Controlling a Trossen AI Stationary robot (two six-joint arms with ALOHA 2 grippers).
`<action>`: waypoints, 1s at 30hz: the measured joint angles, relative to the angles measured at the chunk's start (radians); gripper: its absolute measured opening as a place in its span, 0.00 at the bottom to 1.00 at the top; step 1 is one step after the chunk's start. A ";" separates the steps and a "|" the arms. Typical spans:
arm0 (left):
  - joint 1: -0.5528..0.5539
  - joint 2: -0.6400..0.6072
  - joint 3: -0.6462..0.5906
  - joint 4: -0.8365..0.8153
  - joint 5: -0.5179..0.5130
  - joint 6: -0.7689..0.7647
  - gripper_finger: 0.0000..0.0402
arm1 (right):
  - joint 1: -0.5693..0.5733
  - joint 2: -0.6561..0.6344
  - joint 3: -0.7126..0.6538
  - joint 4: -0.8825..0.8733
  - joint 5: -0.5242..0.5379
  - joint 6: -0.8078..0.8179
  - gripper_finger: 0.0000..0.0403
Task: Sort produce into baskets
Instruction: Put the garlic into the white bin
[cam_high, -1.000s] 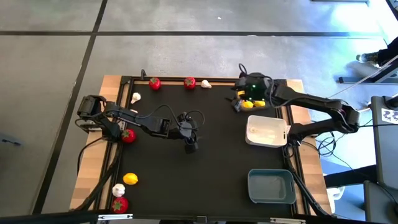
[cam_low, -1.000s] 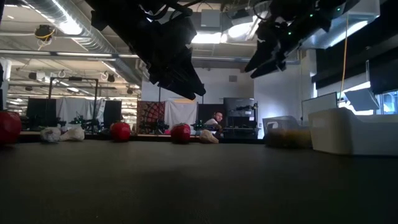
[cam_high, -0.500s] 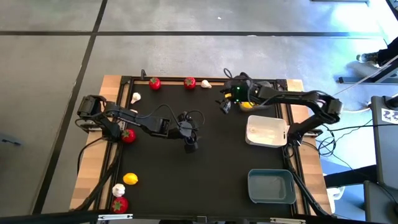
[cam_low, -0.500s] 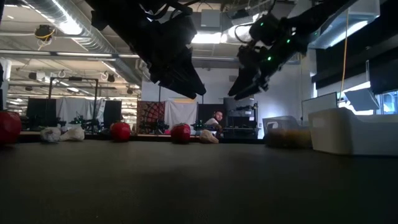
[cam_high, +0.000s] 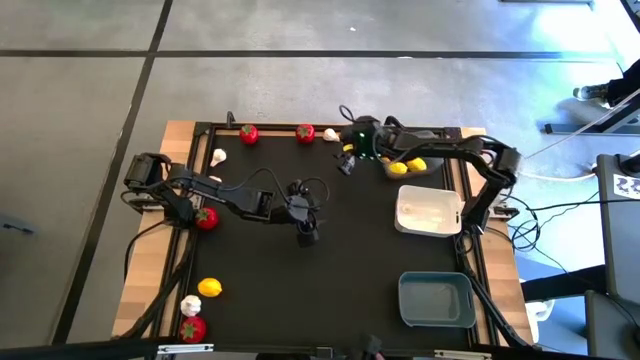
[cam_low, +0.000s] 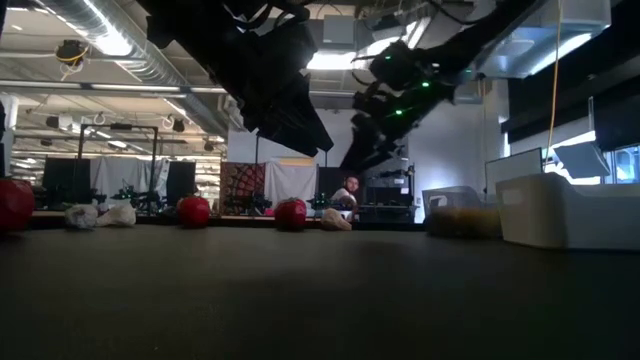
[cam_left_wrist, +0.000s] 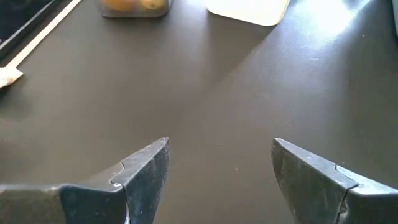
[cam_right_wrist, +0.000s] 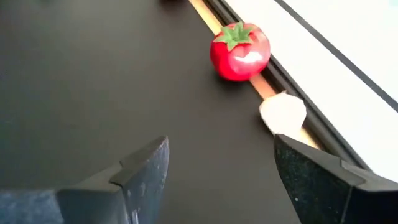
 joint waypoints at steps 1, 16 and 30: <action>0.000 -0.001 0.000 -0.001 0.000 0.000 0.69 | 0.000 0.021 0.037 -0.034 0.009 -0.008 0.71; -0.001 -0.162 0.000 -0.273 -0.014 -0.042 0.69 | -0.109 0.284 0.353 -0.275 0.034 -0.072 0.71; 0.000 -0.211 0.000 -0.302 -0.018 -0.046 0.69 | -0.201 0.433 0.486 -0.242 -0.072 0.082 0.71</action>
